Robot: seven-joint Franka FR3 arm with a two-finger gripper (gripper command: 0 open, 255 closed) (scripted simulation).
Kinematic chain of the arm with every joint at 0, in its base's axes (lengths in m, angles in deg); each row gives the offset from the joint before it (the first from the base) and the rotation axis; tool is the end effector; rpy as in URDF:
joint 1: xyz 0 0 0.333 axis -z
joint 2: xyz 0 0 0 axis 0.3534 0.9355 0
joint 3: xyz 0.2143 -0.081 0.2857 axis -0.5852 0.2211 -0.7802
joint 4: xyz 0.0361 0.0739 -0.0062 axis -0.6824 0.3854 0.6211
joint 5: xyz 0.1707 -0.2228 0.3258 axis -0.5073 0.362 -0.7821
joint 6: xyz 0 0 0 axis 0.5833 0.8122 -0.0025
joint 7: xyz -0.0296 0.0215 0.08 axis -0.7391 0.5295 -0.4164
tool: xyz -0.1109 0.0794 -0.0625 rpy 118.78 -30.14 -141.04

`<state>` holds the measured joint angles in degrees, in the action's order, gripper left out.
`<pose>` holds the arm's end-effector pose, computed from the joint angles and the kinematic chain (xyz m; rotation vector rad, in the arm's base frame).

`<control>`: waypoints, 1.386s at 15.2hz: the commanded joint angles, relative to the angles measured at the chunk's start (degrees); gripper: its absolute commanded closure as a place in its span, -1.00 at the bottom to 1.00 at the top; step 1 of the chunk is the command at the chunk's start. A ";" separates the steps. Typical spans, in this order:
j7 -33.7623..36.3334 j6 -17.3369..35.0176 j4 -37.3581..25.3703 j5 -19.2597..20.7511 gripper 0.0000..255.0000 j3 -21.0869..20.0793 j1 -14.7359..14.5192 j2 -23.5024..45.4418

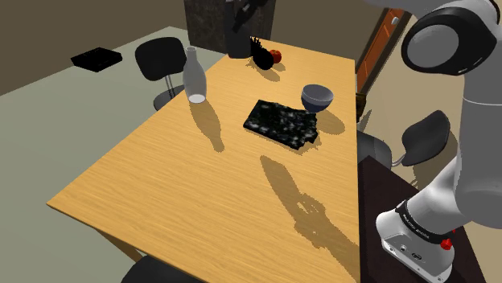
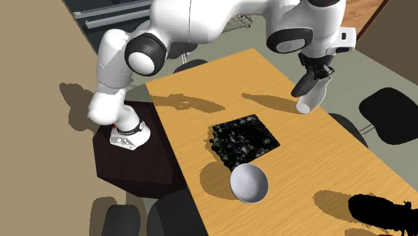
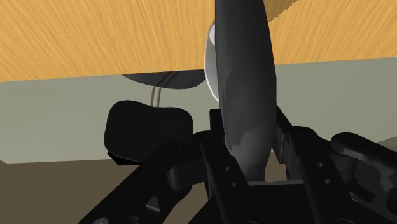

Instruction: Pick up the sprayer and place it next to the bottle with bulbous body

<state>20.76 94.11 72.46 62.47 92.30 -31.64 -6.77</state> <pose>0.8312 0.0968 0.5549 -2.7690 -0.8200 -0.7665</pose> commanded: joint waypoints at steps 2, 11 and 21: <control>-0.78 2.46 2.94 -0.32 1.00 -0.13 -0.24 -0.44; -3.23 9.05 9.96 -1.61 1.00 -0.71 -0.54 -0.62; -6.02 15.50 15.40 -3.44 1.00 -1.67 -0.45 0.64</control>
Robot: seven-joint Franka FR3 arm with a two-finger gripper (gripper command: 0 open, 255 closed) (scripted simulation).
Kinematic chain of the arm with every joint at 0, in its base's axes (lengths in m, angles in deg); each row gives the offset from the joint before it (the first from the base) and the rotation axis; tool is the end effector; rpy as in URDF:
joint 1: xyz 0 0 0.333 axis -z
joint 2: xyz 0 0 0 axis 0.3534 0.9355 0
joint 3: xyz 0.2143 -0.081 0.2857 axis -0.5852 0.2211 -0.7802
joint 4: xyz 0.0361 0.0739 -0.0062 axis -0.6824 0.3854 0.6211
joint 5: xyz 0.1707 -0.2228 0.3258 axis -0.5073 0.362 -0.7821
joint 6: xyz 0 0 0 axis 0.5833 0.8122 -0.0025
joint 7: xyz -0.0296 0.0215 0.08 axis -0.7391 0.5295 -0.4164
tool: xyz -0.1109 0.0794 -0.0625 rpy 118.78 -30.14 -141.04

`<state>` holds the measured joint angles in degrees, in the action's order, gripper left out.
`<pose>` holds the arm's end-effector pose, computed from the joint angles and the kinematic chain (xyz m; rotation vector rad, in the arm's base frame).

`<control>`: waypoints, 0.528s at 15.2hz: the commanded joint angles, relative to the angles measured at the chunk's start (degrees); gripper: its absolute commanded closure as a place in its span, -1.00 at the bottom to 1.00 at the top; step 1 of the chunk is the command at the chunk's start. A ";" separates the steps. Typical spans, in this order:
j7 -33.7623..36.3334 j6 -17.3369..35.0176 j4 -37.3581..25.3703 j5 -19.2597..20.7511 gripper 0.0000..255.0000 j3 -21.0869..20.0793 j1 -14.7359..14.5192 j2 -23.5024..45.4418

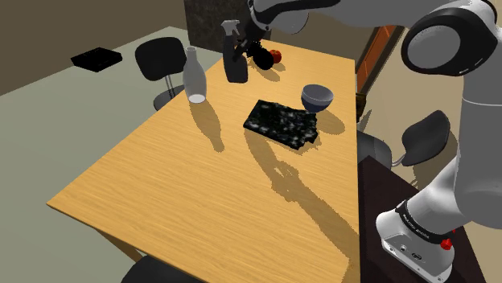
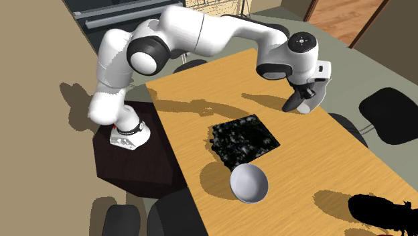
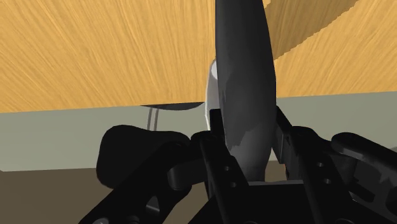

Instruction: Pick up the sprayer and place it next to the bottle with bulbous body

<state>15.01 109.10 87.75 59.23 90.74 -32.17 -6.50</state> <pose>0.8280 0.0981 0.4339 -2.7692 -0.8200 -0.7665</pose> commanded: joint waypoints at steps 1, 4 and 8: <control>-0.56 1.11 0.55 -0.40 1.00 -0.23 0.11 0.57; -1.43 2.89 1.74 -1.01 1.00 -0.60 0.23 1.23; -2.62 5.18 3.09 -1.87 1.00 -1.14 0.43 2.25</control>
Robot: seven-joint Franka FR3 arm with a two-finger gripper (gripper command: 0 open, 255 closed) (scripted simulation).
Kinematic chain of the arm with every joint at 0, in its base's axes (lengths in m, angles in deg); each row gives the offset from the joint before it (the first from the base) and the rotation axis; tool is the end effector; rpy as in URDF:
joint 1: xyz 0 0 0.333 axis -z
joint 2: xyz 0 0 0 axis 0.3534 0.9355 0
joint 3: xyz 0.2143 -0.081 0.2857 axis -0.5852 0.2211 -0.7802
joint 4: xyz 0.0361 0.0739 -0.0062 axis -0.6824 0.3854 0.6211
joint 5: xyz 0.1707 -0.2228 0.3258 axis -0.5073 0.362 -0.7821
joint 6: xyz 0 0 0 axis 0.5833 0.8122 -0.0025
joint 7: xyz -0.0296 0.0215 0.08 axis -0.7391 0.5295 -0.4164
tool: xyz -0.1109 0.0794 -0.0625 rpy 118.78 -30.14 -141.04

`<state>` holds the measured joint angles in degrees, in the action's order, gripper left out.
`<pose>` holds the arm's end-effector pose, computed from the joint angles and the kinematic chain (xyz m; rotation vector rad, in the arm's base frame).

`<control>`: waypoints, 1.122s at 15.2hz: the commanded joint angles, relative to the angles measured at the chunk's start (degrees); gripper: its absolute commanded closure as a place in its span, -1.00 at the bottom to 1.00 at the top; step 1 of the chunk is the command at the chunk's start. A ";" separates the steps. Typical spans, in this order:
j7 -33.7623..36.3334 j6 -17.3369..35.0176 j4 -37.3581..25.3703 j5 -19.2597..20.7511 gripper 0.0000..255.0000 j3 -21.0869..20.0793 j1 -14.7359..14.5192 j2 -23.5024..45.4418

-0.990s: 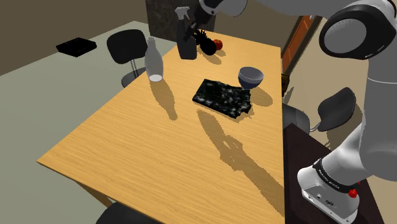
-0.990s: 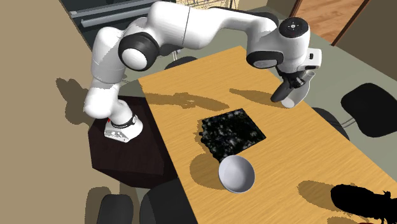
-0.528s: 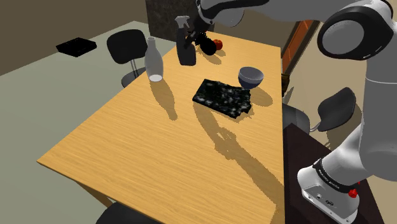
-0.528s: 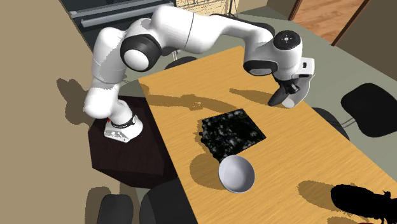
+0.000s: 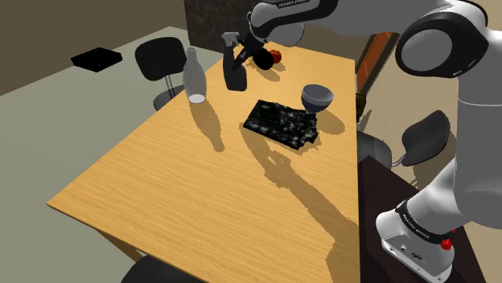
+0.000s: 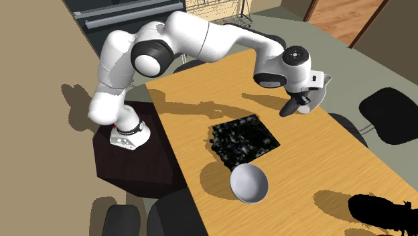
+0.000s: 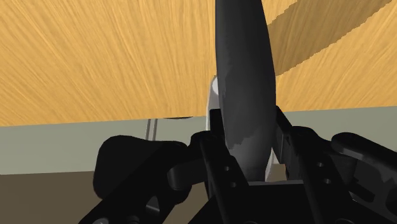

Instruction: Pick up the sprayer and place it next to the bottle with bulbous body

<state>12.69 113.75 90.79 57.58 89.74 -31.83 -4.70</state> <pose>0.8282 0.0983 0.3882 -2.7690 -0.8200 -0.7664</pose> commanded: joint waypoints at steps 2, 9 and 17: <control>-0.90 1.64 0.63 -0.66 1.00 -0.43 0.21 1.02; -3.03 5.34 2.14 -2.21 1.00 -1.57 0.74 3.34; -5.30 8.97 2.93 -3.84 1.00 -2.94 1.44 6.27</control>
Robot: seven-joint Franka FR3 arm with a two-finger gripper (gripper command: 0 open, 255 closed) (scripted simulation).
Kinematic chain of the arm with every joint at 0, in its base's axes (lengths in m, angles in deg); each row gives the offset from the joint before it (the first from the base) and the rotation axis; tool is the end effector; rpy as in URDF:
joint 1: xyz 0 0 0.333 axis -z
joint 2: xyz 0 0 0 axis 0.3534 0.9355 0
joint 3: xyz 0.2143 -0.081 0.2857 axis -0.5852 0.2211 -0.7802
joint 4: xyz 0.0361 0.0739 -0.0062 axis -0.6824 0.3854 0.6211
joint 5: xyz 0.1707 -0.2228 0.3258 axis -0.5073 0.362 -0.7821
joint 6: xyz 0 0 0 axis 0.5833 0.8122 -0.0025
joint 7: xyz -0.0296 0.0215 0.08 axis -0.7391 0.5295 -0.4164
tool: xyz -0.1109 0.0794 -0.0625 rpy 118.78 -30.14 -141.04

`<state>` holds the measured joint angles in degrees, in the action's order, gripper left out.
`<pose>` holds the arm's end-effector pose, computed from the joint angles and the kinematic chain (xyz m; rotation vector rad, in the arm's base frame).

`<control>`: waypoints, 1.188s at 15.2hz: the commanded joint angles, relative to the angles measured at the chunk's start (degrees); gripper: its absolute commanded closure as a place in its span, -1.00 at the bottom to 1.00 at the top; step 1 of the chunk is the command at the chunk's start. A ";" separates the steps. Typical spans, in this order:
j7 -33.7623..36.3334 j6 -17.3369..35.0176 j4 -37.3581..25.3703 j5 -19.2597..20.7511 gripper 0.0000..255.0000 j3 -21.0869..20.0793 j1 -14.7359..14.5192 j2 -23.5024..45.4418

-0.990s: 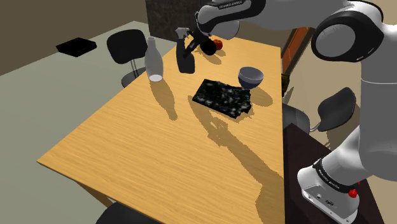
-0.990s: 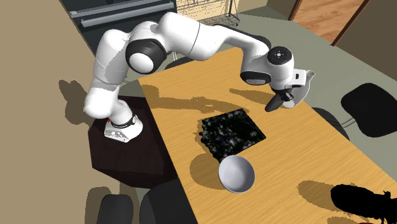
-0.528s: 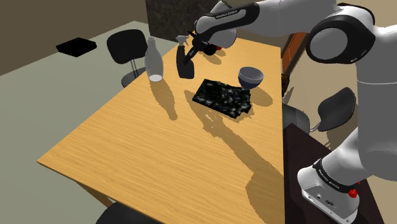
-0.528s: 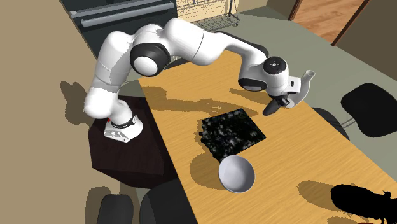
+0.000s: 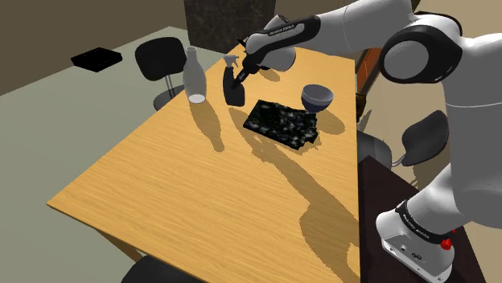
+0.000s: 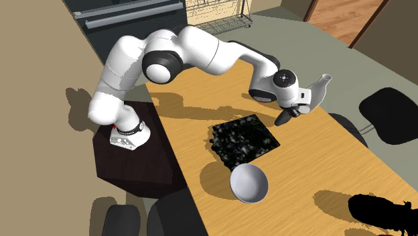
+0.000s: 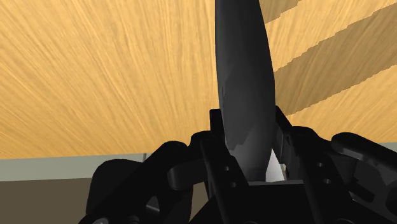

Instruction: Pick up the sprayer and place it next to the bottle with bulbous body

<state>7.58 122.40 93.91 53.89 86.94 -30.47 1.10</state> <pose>0.8294 0.0986 0.2920 -2.7691 -0.8202 -0.7665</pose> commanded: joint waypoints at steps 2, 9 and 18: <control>-0.19 0.32 -0.19 -0.14 1.00 -0.14 0.08 0.47; -0.19 0.32 -0.19 -0.14 -1.00 -0.14 0.08 0.47; -0.45 -1.50 5.78 0.26 -1.00 0.71 0.30 -7.01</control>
<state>7.15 120.93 98.67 54.12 87.59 -30.09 -4.94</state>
